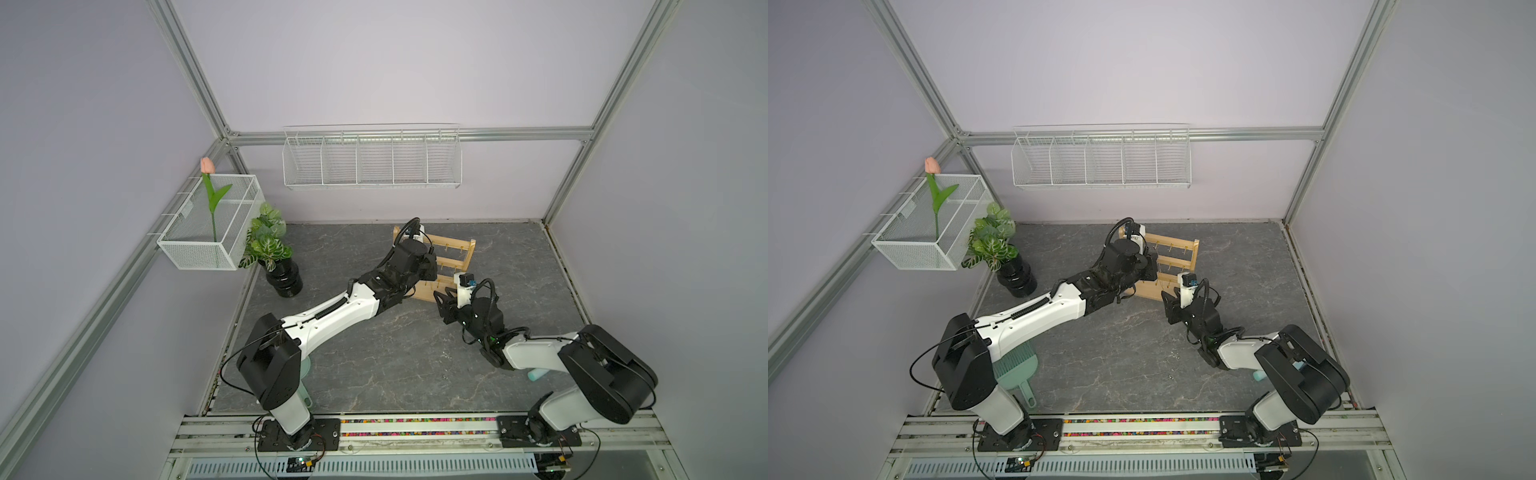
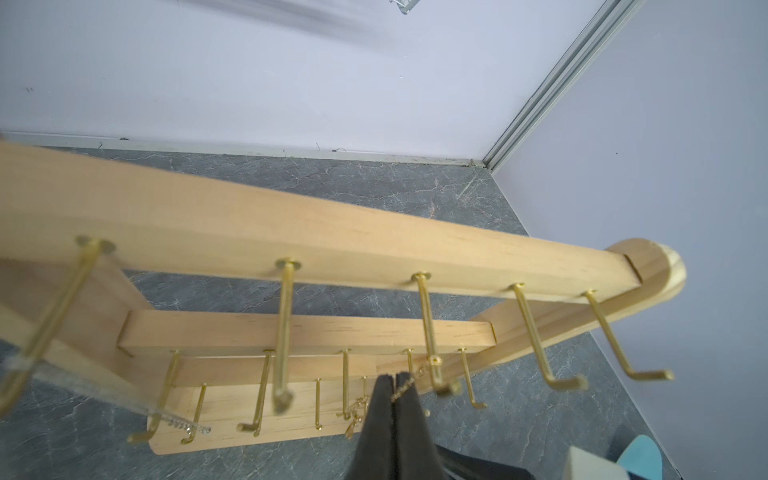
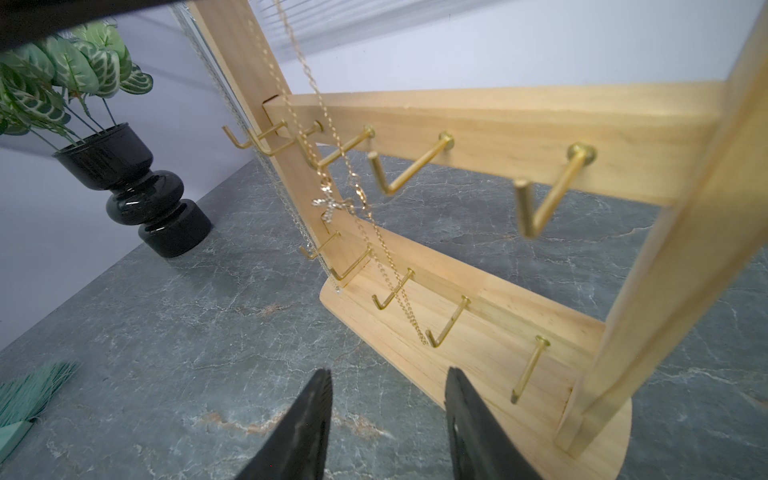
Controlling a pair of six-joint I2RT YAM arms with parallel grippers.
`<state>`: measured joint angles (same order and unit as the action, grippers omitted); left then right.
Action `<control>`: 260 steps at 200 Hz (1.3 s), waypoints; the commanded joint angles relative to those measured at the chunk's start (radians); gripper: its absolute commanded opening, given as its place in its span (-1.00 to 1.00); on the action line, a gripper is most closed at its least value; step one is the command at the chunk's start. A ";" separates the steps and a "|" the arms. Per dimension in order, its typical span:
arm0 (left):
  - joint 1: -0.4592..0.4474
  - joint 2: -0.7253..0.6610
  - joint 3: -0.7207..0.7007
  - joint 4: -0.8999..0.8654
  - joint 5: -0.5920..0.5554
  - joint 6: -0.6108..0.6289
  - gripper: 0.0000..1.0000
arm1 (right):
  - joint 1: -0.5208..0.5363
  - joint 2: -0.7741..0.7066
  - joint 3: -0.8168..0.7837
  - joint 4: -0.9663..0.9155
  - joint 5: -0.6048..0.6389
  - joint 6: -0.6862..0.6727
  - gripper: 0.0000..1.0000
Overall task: Hang the necklace on the jewelry display stand
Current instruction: Hang the necklace on the stand.
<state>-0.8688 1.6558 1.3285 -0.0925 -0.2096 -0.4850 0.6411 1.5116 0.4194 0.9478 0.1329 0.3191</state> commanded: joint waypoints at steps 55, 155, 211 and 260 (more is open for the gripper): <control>0.005 -0.036 -0.045 -0.067 -0.060 -0.033 -1.00 | -0.007 0.001 0.007 0.027 -0.015 0.015 -0.05; 0.004 0.024 -0.044 -0.087 -0.096 -0.047 -1.00 | 0.012 -0.016 0.024 -0.005 -0.031 -0.011 -0.03; 0.004 0.012 -0.076 -0.089 -0.082 -0.063 -1.00 | 0.016 0.012 0.042 -0.004 -0.016 -0.007 -0.03; 0.005 -0.019 -0.093 -0.106 -0.083 -0.067 -1.00 | 0.031 0.052 0.080 0.023 0.002 -0.003 -0.01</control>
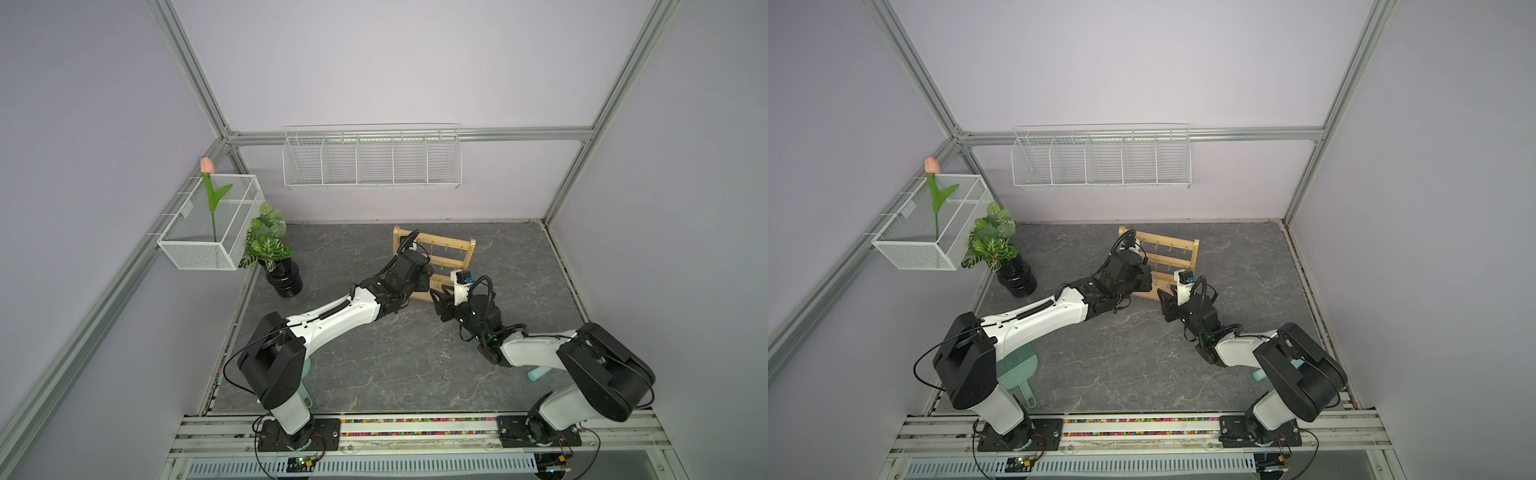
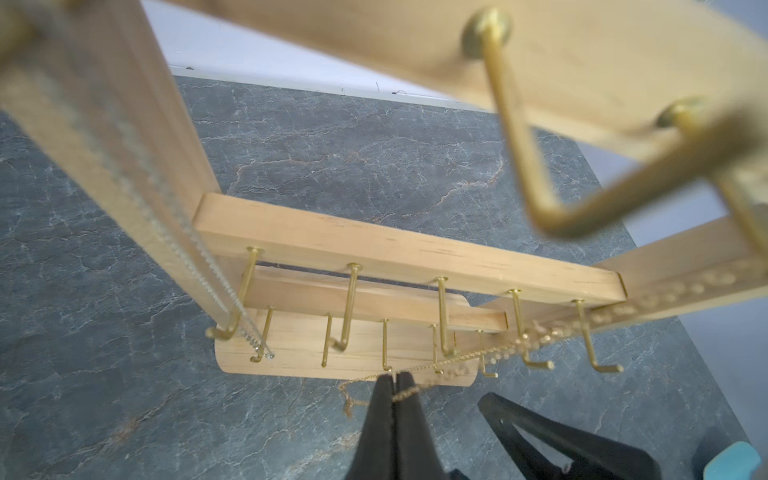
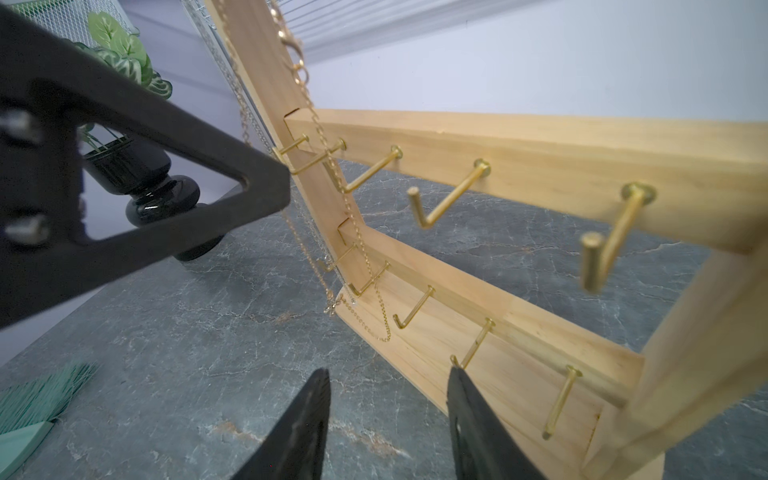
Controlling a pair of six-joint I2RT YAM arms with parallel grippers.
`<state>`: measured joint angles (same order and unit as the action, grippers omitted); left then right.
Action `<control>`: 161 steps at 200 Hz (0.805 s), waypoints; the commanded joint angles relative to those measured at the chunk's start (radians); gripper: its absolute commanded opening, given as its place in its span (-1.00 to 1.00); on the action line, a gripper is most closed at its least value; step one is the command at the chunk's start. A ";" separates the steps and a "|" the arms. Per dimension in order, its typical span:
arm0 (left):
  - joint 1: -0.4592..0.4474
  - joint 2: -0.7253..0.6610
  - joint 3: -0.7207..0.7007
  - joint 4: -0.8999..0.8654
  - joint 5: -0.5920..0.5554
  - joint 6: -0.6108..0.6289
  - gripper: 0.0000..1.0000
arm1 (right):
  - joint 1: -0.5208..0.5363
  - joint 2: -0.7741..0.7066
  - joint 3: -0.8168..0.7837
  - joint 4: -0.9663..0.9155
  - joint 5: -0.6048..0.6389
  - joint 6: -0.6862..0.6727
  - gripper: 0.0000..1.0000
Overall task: Hang the necklace on the jewelry display stand
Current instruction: Hang the necklace on the stand.
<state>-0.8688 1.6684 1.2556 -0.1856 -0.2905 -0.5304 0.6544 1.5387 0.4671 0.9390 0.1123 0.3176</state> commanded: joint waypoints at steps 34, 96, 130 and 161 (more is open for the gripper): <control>0.005 -0.042 -0.050 -0.005 -0.001 -0.028 -1.00 | 0.036 0.067 0.064 0.061 0.071 -0.006 -0.01; 0.004 -0.056 -0.055 0.015 0.008 -0.023 -1.00 | 0.057 0.166 0.102 0.147 0.222 0.009 0.02; 0.004 -0.055 -0.057 0.028 0.020 -0.026 -1.00 | 0.056 0.178 0.109 0.156 0.252 0.011 0.02; 0.004 -0.055 -0.059 0.034 0.020 -0.026 -1.00 | 0.057 0.193 0.125 0.170 0.224 0.003 0.03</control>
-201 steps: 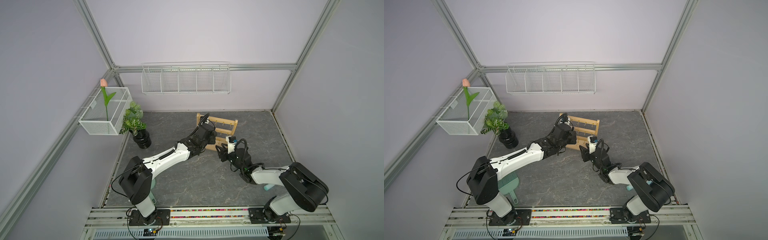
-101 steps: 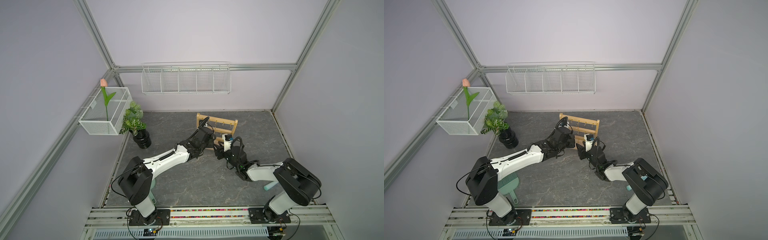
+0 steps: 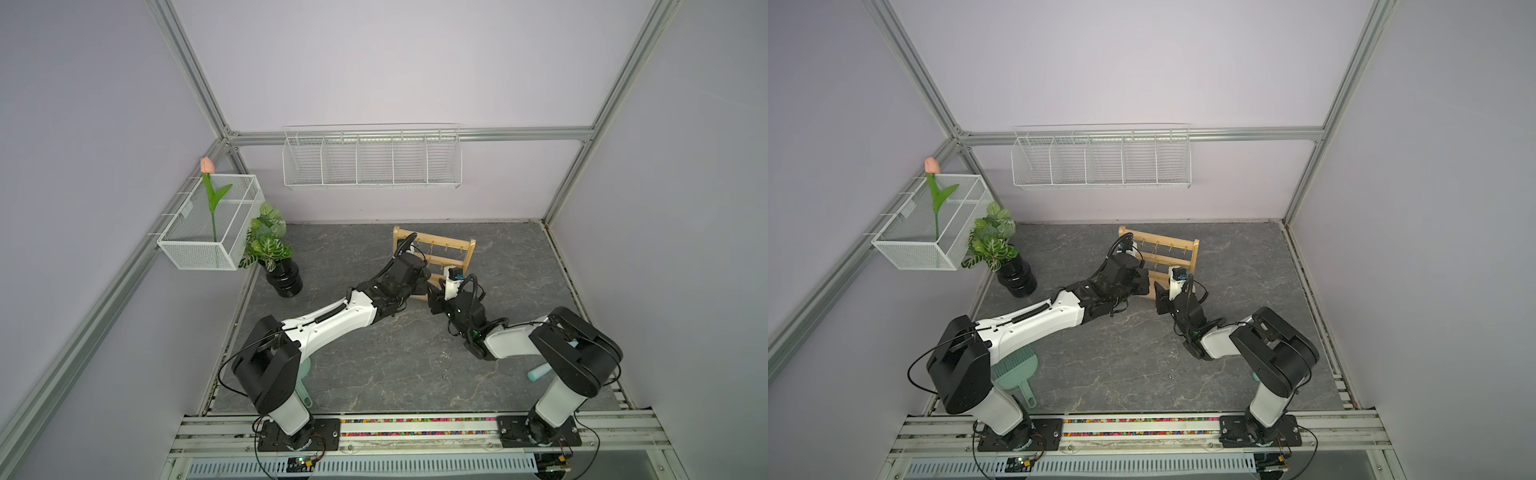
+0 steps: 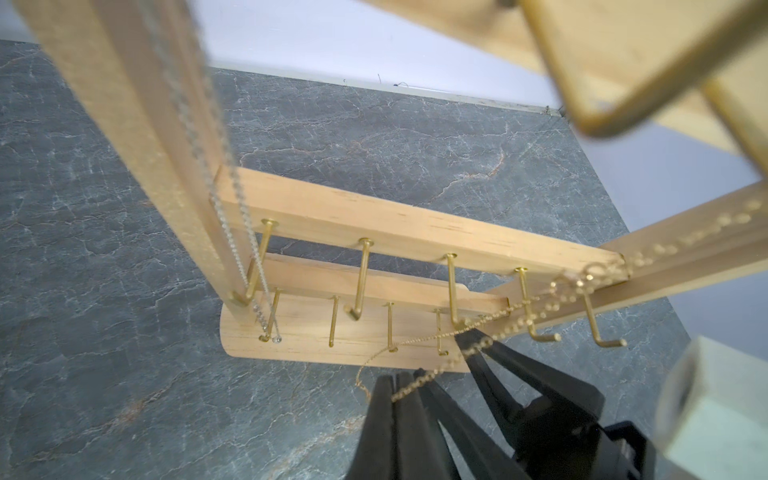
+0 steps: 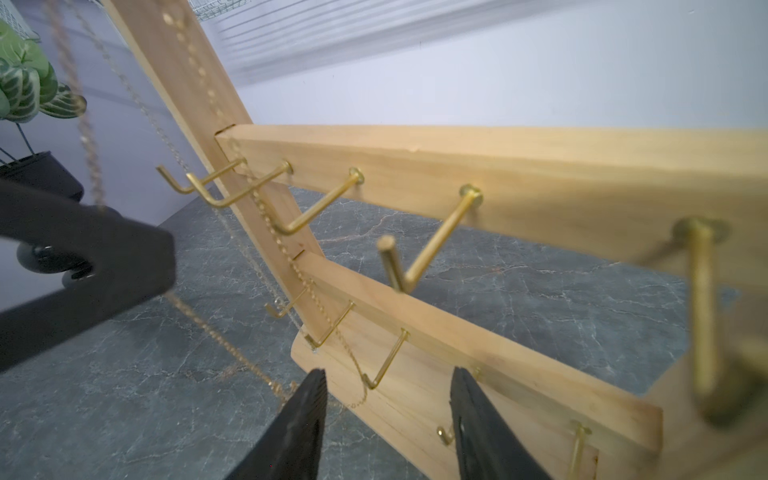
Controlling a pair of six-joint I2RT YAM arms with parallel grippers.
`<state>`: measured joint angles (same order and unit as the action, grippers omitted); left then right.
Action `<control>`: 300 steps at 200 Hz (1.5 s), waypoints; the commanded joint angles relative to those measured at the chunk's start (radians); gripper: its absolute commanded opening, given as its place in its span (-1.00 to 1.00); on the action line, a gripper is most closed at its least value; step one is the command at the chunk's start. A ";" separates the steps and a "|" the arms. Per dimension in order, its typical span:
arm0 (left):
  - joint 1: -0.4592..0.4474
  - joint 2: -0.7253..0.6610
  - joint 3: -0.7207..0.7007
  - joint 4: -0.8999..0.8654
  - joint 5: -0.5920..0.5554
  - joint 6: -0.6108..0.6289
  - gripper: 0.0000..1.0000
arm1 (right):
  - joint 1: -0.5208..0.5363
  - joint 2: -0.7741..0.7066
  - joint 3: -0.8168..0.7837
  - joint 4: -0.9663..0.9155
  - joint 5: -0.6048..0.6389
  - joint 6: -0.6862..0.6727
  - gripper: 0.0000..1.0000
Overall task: Hang the necklace on the jewelry display stand
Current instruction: Hang the necklace on the stand.
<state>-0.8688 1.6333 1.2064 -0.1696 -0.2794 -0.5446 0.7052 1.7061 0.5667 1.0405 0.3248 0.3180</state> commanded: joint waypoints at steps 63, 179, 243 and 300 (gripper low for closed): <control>0.004 -0.022 -0.013 0.024 0.016 -0.012 -1.00 | -0.003 0.080 0.081 0.077 0.039 -0.016 -0.12; 0.005 -0.027 -0.014 0.015 0.001 -0.015 -1.00 | -0.006 0.017 0.002 0.170 -0.051 -0.034 -0.80; 0.007 -0.040 -0.018 -0.006 -0.018 -0.017 -1.00 | -0.006 -0.002 -0.032 0.206 -0.109 -0.026 -0.87; 0.009 -0.038 -0.018 -0.011 -0.027 -0.020 -1.00 | -0.006 -0.024 -0.026 0.192 -0.135 -0.026 -0.87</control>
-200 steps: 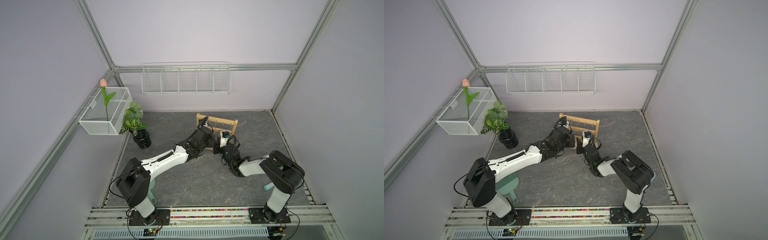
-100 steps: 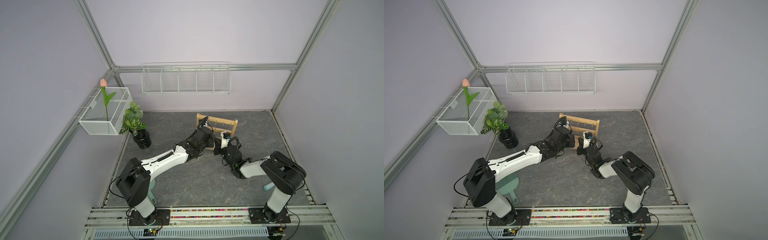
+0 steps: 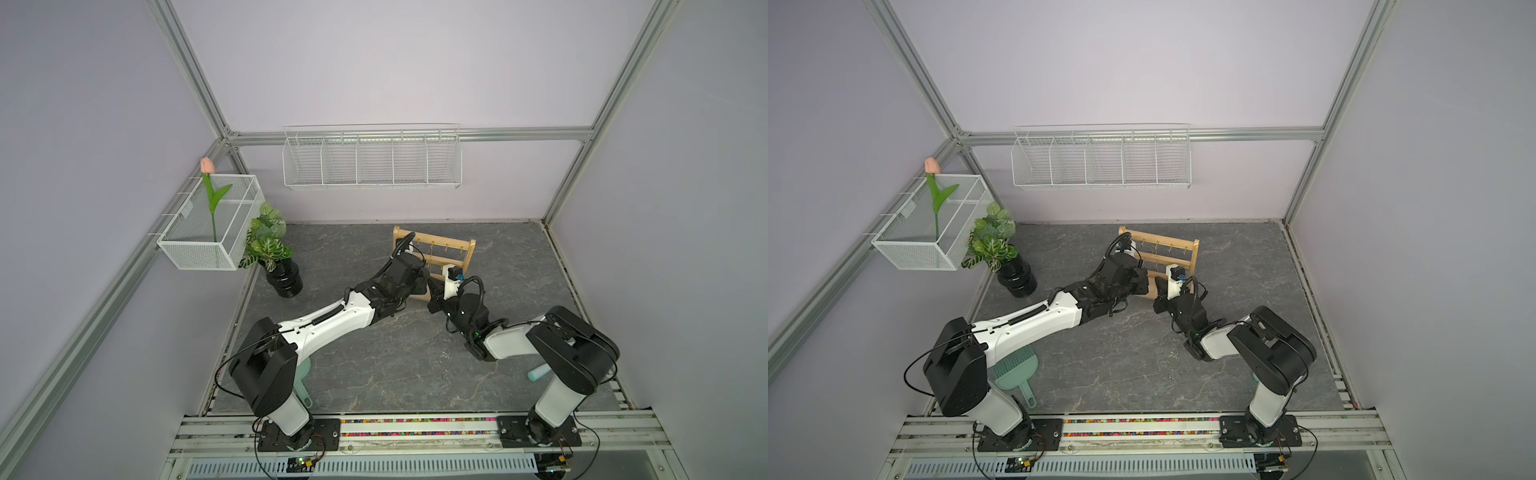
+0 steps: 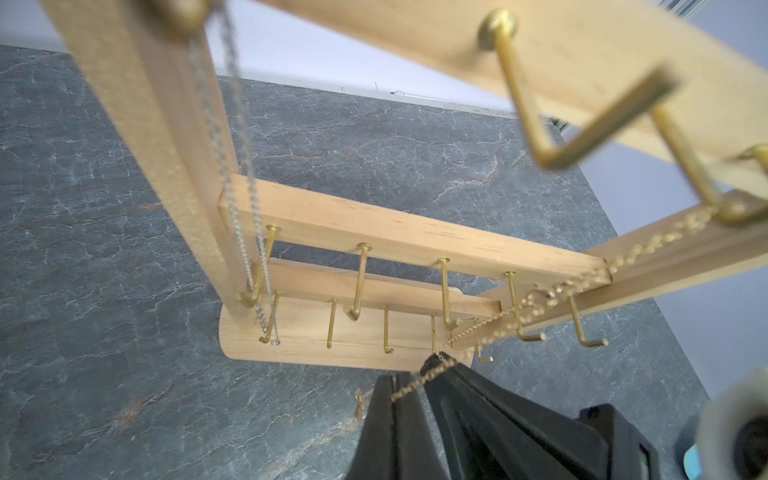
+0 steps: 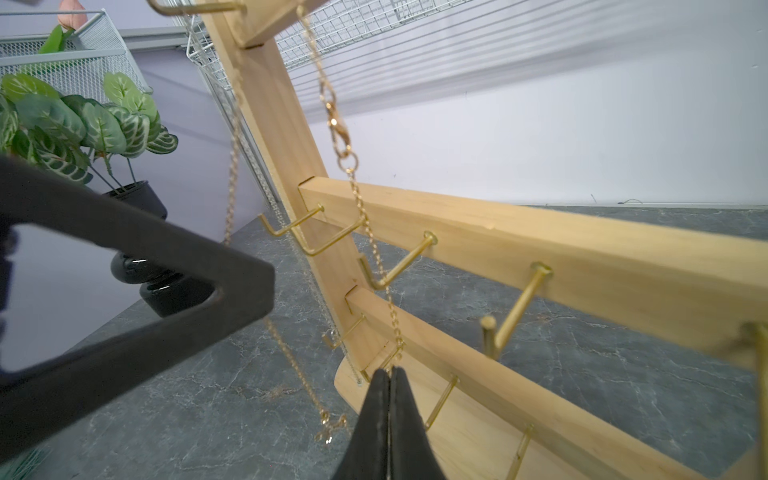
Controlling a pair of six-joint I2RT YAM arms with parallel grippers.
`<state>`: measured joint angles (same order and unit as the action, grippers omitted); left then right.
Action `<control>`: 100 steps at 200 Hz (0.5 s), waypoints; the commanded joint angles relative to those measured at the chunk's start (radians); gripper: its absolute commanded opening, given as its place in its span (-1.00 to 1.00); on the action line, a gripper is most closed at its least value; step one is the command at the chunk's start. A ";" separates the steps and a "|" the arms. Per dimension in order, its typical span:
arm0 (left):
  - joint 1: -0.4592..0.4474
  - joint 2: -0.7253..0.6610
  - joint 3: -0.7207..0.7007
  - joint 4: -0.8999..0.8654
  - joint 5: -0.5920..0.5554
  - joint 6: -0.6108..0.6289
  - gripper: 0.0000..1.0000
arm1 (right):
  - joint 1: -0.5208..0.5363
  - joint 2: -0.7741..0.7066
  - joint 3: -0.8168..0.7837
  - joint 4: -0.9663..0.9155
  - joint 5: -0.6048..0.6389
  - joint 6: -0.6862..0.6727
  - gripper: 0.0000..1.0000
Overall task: Hang the necklace on the jewelry display stand
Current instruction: Hang the necklace on the stand.
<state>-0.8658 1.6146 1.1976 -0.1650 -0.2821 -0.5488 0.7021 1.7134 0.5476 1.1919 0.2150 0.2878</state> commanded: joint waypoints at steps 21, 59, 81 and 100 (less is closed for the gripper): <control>0.007 -0.013 -0.007 -0.019 -0.018 -0.016 -1.00 | -0.001 -0.045 -0.013 0.033 -0.022 0.008 -0.87; 0.006 0.010 -0.007 -0.020 -0.002 -0.026 -1.00 | -0.003 -0.074 -0.032 0.015 0.012 -0.006 -0.87; 0.006 0.032 -0.004 -0.017 0.002 -0.031 -1.00 | -0.005 -0.091 -0.036 0.013 0.025 -0.017 -0.87; 0.005 0.050 0.002 -0.015 0.009 -0.031 -1.00 | -0.004 -0.105 -0.032 0.008 0.039 -0.027 -0.87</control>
<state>-0.8642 1.6306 1.1969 -0.1707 -0.2821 -0.5644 0.7021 1.6451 0.5274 1.1870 0.2214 0.2829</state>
